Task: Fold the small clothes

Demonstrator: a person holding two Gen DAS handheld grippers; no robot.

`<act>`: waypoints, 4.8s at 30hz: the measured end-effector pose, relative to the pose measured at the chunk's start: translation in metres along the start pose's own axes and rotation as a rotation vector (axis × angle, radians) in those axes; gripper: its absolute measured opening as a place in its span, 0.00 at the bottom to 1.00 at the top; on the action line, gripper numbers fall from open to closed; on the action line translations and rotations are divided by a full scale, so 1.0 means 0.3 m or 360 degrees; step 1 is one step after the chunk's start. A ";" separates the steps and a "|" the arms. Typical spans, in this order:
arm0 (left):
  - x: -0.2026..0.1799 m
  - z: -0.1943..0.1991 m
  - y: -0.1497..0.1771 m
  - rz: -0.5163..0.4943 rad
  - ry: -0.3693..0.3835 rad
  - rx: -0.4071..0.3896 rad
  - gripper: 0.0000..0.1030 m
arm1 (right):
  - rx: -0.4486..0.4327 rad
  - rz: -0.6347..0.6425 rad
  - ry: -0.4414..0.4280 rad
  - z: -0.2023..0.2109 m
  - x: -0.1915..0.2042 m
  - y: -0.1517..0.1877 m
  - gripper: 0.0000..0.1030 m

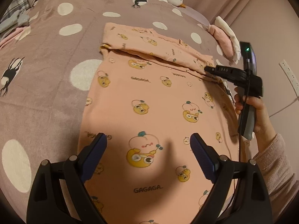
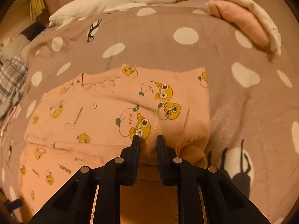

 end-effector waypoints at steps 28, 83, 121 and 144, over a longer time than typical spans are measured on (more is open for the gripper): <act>0.262 -0.419 -0.491 0.0509 0.0076 0.0019 0.04 | -0.0059 -0.0228 -0.0292 -0.009 -0.031 0.067 0.16; 0.176 0.019 0.024 0.0438 0.0438 0.0060 0.79 | 0.0085 -0.0570 -0.0522 0.489 -0.204 0.560 0.46; 0.147 0.063 0.163 0.0486 0.0473 0.0144 0.21 | 0.0119 -0.0721 -0.0807 0.480 -0.189 0.612 0.28; 0.107 0.134 0.133 0.0508 0.0714 0.0065 0.09 | 0.0011 -0.0831 -0.0893 0.534 -0.165 0.570 0.15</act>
Point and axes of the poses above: each gripper's, at about its wrist camera, not at the fingertips, and z roughly against the way its jaws point, x to its left, y to its underside, the point moved 3 cm from there along -z, roughly the way its jaws point, and after that the axes turned 9 degrees about -x, right-handed, at the moved point
